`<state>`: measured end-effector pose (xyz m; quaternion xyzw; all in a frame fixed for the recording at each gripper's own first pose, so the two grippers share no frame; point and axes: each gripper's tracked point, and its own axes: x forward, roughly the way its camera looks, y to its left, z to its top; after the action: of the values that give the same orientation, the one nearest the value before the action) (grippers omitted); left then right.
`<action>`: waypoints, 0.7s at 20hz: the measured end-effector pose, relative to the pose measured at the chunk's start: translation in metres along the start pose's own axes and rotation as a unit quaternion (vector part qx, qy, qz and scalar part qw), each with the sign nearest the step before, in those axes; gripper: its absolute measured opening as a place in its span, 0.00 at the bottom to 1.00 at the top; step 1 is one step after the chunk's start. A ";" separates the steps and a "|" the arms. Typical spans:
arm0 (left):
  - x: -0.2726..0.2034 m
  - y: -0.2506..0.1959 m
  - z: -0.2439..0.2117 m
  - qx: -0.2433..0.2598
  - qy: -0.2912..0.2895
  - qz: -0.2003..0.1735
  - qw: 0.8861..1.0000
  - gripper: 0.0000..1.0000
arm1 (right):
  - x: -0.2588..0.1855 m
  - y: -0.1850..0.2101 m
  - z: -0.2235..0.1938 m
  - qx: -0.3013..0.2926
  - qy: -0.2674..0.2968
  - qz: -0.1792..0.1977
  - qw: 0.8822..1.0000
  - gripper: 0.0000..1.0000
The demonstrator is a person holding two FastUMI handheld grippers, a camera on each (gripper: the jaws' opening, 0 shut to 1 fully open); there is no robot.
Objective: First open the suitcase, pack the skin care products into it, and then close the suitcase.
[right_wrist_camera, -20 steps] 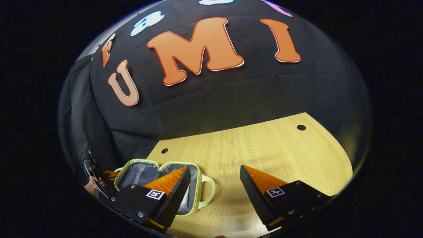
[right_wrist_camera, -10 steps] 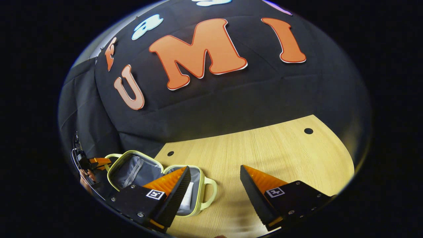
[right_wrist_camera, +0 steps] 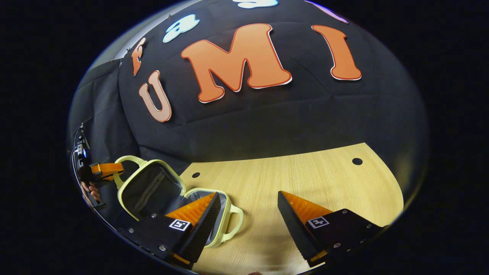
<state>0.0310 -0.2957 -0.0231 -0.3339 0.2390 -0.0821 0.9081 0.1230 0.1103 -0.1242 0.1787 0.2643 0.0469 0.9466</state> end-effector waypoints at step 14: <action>0.087 -0.112 -0.170 0.070 0.153 -0.063 0.984 0.07 | -0.009 -0.058 -0.011 0.047 0.010 -0.027 0.998 0.95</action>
<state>0.0251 -0.5048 -0.0960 -0.2674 0.3473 -0.2054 0.8751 0.1092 0.0579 -0.1494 0.2149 0.2803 0.0104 0.9355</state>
